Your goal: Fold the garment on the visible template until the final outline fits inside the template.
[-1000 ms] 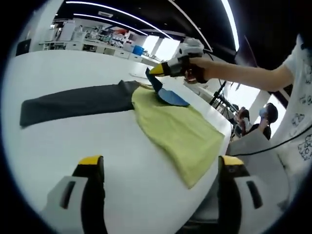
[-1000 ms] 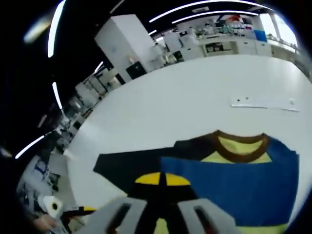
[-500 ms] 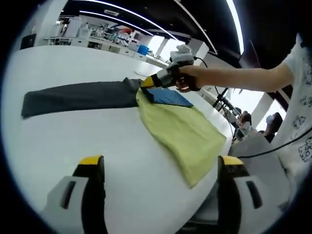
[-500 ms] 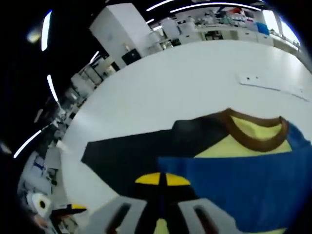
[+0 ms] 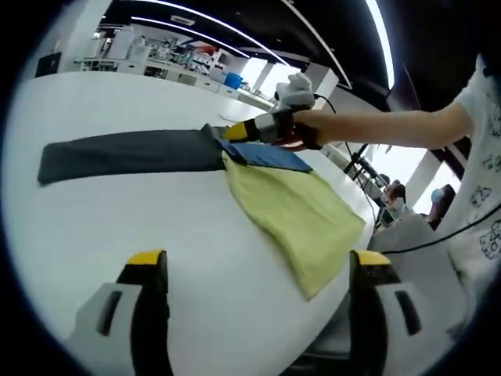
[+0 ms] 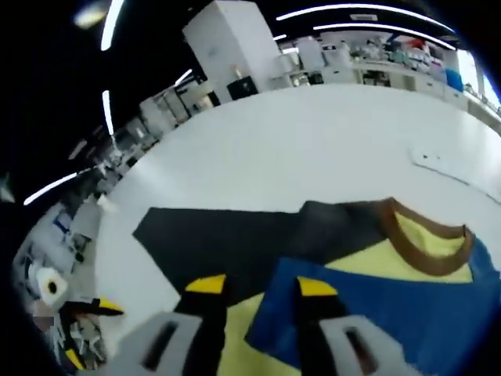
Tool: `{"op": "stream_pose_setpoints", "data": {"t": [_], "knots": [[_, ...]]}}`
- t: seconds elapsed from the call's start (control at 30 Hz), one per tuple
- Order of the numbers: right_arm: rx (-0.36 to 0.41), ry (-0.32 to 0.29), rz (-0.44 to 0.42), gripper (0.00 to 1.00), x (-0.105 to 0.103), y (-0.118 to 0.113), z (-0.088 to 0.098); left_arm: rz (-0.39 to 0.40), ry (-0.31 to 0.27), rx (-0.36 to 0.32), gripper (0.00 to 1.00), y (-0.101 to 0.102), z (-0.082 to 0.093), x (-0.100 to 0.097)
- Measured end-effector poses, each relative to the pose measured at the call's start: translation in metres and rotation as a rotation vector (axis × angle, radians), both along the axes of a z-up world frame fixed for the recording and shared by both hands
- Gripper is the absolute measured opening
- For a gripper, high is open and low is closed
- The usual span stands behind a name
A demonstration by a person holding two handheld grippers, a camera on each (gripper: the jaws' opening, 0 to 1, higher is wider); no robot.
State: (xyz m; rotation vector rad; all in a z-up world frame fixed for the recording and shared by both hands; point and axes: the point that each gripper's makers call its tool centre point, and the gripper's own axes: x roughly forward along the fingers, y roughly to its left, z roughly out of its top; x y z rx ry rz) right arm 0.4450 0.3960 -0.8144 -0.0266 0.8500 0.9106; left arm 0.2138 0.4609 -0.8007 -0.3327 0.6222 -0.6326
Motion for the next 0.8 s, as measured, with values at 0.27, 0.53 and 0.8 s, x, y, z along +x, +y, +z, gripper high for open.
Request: {"op": "stream_pose_setpoints", "data": {"t": [0.27, 0.53, 0.8], "knots": [[0.0, -0.043, 0.017, 0.63, -0.005, -0.02, 0.005, -0.014, -0.022, 0.008, 0.94, 0.0, 0.007, 0.005], [-0.028, -0.102, 0.021, 0.95, -0.006, -0.058, 0.01, -0.02, -0.051, 0.013, 0.94, -0.001, 0.017, 0.008], [-0.026, -0.113, -0.021, 1.0, -0.003, -0.094, 0.017, -0.044, -0.065, 0.027, 0.94, -0.005, 0.025, 0.006]]}}
